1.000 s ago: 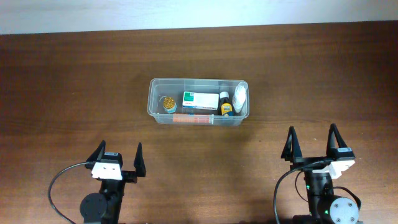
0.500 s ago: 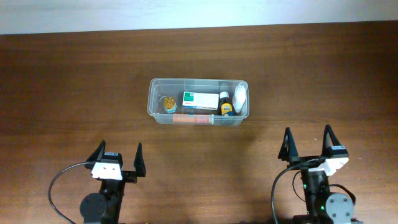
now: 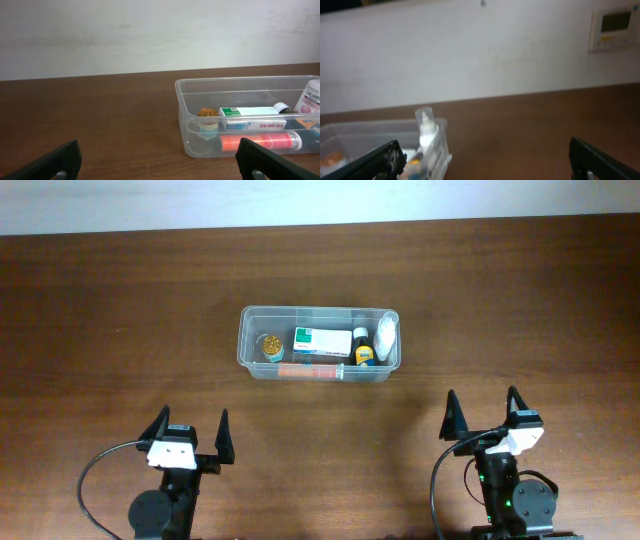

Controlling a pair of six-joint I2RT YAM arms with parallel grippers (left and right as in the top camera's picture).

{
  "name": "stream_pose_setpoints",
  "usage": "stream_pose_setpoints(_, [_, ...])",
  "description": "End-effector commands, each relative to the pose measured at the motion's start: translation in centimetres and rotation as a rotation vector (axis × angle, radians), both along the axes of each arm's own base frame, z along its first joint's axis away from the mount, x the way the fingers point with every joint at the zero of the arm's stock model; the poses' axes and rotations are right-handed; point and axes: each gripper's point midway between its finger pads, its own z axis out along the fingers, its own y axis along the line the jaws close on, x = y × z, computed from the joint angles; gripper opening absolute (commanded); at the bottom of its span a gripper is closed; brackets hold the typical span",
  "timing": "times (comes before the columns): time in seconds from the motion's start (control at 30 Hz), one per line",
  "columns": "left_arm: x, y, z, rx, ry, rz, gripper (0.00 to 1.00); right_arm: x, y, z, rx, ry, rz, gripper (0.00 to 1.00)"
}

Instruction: Pack container

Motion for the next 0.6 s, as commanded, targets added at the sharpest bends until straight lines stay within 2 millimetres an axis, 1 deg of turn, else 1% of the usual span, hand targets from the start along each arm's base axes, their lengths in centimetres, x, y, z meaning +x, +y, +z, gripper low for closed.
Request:
stream_pose_setpoints(0.0, [0.0, -0.1, -0.2, 0.018, -0.004, -0.011, 0.99, 0.0, 0.0, -0.6, -0.006, 0.014, 0.004, 0.98])
stream_pose_setpoints(0.1, [0.0, -0.1, -0.2, 0.018, -0.004, -0.011, 0.99, 0.0, 0.0, -1.5, -0.006, 0.052, 0.004, 0.98])
stream_pose_setpoints(0.2, [0.0, -0.1, -0.2, 0.018, -0.003, -0.011, 0.99, -0.1, 0.0, -3.3, -0.006, 0.126, 0.004, 0.98])
stream_pose_setpoints(0.57, [0.0, -0.1, -0.2, 0.018, -0.004, -0.011, 0.99, -0.1, -0.3, -3.2, -0.091, 0.119, -0.014, 0.98])
